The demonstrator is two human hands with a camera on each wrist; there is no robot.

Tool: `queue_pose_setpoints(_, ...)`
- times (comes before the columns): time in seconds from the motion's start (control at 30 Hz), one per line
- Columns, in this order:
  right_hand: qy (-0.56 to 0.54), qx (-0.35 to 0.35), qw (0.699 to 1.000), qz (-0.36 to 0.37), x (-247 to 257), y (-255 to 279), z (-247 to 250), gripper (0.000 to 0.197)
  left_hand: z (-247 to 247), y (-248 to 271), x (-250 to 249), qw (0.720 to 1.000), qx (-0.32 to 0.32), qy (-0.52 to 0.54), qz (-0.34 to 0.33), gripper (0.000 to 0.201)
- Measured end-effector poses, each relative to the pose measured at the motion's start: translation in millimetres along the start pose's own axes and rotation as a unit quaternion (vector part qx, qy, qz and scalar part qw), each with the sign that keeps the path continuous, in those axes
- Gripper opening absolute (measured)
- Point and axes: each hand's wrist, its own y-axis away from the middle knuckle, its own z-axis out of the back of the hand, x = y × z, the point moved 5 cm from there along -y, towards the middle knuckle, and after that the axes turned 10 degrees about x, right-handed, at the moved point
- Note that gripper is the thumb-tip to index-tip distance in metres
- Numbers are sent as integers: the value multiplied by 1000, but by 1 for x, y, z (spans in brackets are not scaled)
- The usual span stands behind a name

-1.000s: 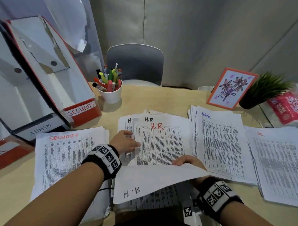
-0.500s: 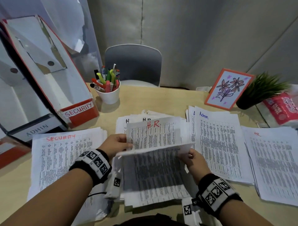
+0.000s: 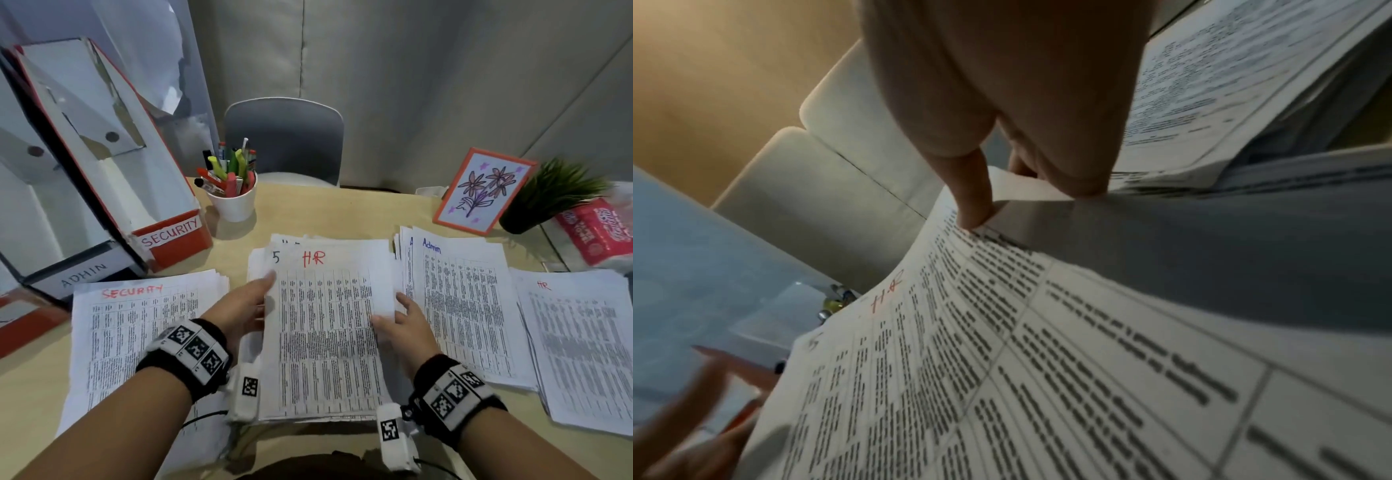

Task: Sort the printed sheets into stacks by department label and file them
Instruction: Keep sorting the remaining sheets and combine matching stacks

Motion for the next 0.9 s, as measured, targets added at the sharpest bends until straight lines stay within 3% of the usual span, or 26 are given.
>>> queue_pose_setpoints(0.07,11,22,999,40,19,7,-5,37,-2,5,-15,993,-16,-110,-44,35)
queue_pose_setpoints(0.13,29,34,995,83,42,17,-6,21,-4,12,-34,978,-67,-170,-98,32)
queue_pose_setpoints(0.23,48,38,986,158,71,26,-2,20,-11,30,-62,962,-108,-165,-186,30)
queue_pose_setpoints(0.37,71,38,976,200,81,30,7,19,-20,50,-75,948,-123,-135,-262,27)
queue_pose_setpoints(0.57,163,93,970,152,45,21,1,24,-19,45,-40,951,-109,-194,-213,35)
queue_pose_setpoints(0.73,274,80,949,136,26,19,-1,9,-19,37,-25,950,-132,-222,-176,38)
queue_pose_setpoints(0.9,201,51,972,109,27,19,4,23,-17,37,-32,930,-157,-256,-212,33)
